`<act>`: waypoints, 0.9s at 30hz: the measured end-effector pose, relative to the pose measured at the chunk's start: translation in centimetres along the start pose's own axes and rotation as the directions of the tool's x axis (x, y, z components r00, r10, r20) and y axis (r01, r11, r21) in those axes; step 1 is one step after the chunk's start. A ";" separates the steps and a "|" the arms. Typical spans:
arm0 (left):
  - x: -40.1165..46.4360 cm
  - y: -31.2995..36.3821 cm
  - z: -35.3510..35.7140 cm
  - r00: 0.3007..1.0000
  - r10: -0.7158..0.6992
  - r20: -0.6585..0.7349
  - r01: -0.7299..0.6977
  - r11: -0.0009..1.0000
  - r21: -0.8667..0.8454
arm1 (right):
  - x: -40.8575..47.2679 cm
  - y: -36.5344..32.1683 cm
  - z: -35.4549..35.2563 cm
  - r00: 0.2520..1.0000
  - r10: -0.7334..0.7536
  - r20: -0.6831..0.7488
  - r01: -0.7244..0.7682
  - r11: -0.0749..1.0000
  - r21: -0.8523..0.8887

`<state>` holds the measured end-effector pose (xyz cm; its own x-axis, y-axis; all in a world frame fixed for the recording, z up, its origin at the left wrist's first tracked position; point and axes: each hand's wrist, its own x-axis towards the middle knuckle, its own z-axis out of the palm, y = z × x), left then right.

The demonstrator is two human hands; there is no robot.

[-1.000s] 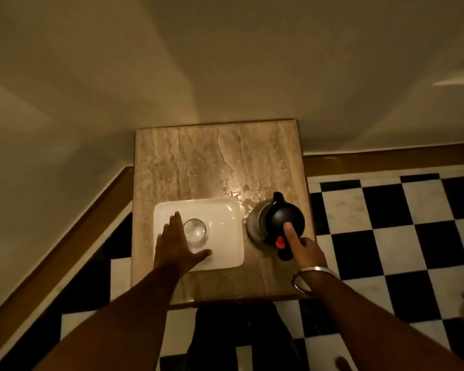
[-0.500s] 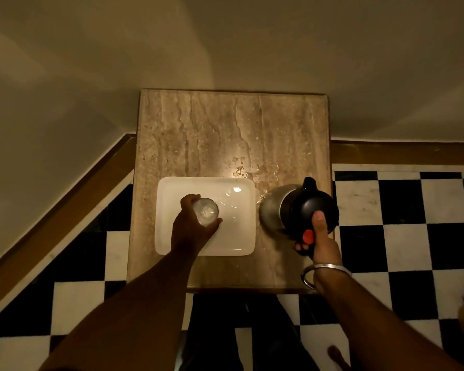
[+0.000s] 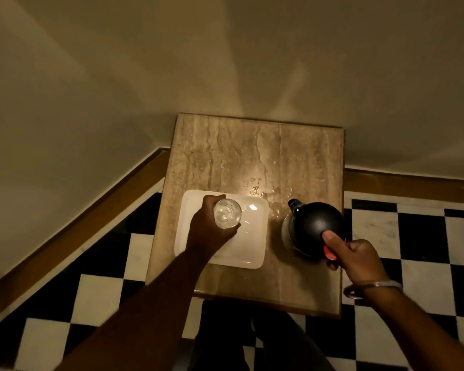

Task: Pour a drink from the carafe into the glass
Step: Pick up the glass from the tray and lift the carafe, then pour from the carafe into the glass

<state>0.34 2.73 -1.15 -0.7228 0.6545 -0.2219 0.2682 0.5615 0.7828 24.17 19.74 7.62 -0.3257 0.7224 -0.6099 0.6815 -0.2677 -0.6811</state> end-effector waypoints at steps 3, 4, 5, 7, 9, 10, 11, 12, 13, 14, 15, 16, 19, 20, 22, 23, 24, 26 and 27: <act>-1.3 3.8 -1.9 1.000 -0.003 0.024 0.004 0.999 -0.053 | -2.5 -4.5 -2.5 0.992 -0.043 0.115 0.051 0.996 -0.067; -1.9 5.4 -2.9 0.999 0.013 0.032 -0.011 0.998 -0.066 | -3.6 -6.4 -3.4 0.987 -0.062 0.147 0.077 0.992 -0.096; -2.5 6.9 -3.8 0.999 0.025 0.044 -0.022 0.997 -0.075 | -4.6 -8.1 -4.2 0.980 -0.080 0.182 0.105 0.986 -0.132; -3.4 9.6 -5.6 0.998 0.051 0.042 -0.046 0.993 -0.107 | -6.8 -11.7 -5.6 0.965 -0.119 0.232 0.168 0.965 -0.204; -4.3 11.9 -7.3 0.997 0.082 -0.001 -0.081 0.985 -0.155 | -8.9 -15.1 -6.9 0.951 -0.145 0.271 0.216 0.943 -0.252; -4.8 12.9 -8.2 0.995 0.099 -0.026 -0.103 0.979 -0.175 | -9.8 -16.7 -7.4 0.943 -0.160 0.290 0.243 0.929 -0.279; -5.1 14.0 -9.2 0.991 0.127 -0.044 -0.134 0.973 -0.189 | -10.9 -18.4 -7.9 0.938 -0.177 0.297 0.272 0.908 -0.319; -5.3 14.7 -9.9 0.987 0.151 -0.058 -0.159 0.968 -0.192 | -11.8 -19.9 -8.2 0.934 -0.182 0.309 0.292 0.885 -0.362; -5.4 15.3 -10.6 0.983 0.171 -0.072 -0.182 0.964 -0.193 | -12.6 -21.4 -8.4 0.931 -0.181 0.317 0.305 0.862 -0.404; -5.5 16.0 -11.5 0.977 0.196 -0.086 -0.210 0.958 -0.197 | -13.7 -23.0 -8.6 0.932 -0.178 0.315 0.310 0.841 -0.443; -5.6 16.4 -12.2 0.971 0.220 -0.092 -0.235 0.951 -0.200 | -14.5 -24.2 -8.5 0.934 -0.180 0.310 0.315 0.825 -0.470; -5.5 16.8 -13.2 0.963 0.252 -0.093 -0.266 0.942 -0.206 | -15.5 -25.5 -8.2 0.935 -0.191 0.298 0.323 0.805 -0.498; -5.5 17.5 -14.7 0.948 0.311 -0.072 -0.319 0.921 -0.223 | -17.6 -28.7 -7.6 0.935 -0.187 0.302 0.336 0.740 -0.583; -5.7 17.6 -15.1 0.943 0.327 -0.059 -0.332 0.913 -0.236 | -18.2 -29.6 -7.2 0.935 -0.186 0.302 0.340 0.710 -0.616; -5.8 17.7 -16.0 0.929 0.368 -0.049 -0.368 0.895 -0.252 | -19.6 -31.4 -6.3 0.941 -0.186 0.284 0.334 0.652 -0.681; -5.8 17.8 -16.3 0.923 0.382 -0.049 -0.382 0.888 -0.254 | -20.1 -32.2 -6.1 0.945 -0.177 0.277 0.325 0.626 -0.709; -5.9 17.9 -16.8 0.914 0.404 -0.044 -0.400 0.877 -0.266 | -20.9 -33.0 -5.7 0.949 -0.174 0.263 0.314 0.605 -0.732; -5.8 18.0 -17.7 0.899 0.436 -0.029 -0.426 0.860 -0.280 | -22.0 -34.3 -5.0 0.954 -0.166 0.248 0.299 0.573 -0.763; -5.8 18.1 -18.1 0.894 0.448 -0.018 -0.435 0.856 -0.278 | -22.5 -34.9 -4.8 0.955 -0.168 0.244 0.296 0.560 -0.774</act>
<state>-2.19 -0.05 24.83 -0.5371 0.8276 0.1628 0.3669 0.0555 0.9286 10.85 15.83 47.05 -0.5856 0.5794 -0.5670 0.7921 0.5575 -0.2485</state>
